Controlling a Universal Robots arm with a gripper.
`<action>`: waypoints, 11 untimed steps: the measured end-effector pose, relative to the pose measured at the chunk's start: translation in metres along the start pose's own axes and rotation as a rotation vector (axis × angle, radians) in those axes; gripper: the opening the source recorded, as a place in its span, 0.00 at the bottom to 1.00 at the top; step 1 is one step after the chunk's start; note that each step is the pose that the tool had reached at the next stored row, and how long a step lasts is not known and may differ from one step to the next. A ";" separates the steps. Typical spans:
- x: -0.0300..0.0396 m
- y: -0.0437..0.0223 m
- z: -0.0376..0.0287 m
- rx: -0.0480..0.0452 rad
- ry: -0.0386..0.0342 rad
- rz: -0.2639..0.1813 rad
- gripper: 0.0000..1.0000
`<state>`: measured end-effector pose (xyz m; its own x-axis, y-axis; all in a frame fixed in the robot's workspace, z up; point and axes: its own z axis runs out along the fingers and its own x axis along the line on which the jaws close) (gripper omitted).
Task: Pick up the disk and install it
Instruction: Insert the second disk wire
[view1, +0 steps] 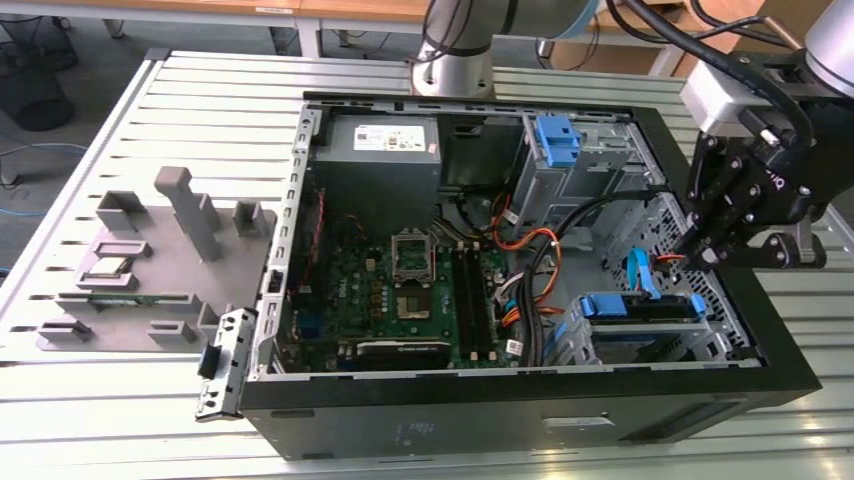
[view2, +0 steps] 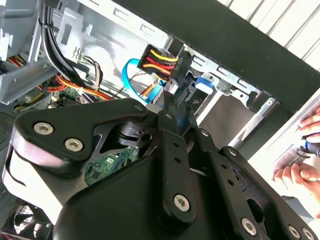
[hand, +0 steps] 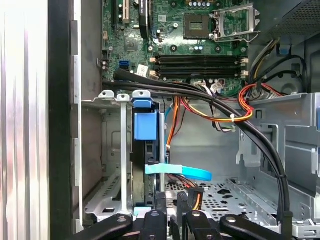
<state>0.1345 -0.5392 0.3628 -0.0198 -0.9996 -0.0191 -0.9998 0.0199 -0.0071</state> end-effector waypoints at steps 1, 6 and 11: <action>-0.0007 -0.0016 0.0003 -0.0002 -0.0001 0.000 0.24; -0.0046 -0.0093 0.0015 -0.0011 -0.0001 0.000 0.24; -0.0071 -0.0162 0.0025 -0.0021 0.0002 0.000 0.24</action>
<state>0.1509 -0.5324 0.3606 -0.0198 -0.9996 -0.0190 -0.9998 0.0199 -0.0051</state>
